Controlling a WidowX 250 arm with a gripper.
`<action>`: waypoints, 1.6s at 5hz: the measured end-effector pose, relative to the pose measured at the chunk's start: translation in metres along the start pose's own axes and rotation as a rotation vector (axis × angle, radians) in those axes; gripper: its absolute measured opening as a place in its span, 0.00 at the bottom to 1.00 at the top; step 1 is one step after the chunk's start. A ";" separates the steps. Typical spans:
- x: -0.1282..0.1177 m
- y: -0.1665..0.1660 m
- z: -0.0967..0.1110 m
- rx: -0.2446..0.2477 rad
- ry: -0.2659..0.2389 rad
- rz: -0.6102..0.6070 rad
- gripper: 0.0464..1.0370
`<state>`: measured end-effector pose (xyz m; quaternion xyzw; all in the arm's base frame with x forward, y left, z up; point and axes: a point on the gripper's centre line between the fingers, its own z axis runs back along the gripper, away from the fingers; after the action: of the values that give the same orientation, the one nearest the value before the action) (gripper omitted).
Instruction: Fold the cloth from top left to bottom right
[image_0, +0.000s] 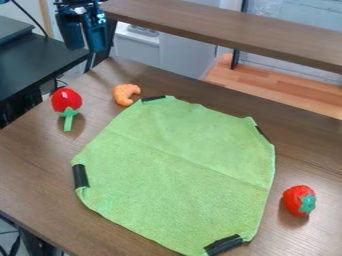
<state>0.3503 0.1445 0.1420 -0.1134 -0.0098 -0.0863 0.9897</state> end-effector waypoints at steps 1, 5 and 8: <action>-0.001 0.003 -0.016 -0.025 0.032 0.005 0.96; 0.034 0.014 -0.051 0.115 -0.091 -0.143 0.96; 0.068 0.000 -0.069 0.162 -0.275 -0.379 0.96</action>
<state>0.4177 0.1169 0.0774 -0.0406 -0.1723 -0.2530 0.9511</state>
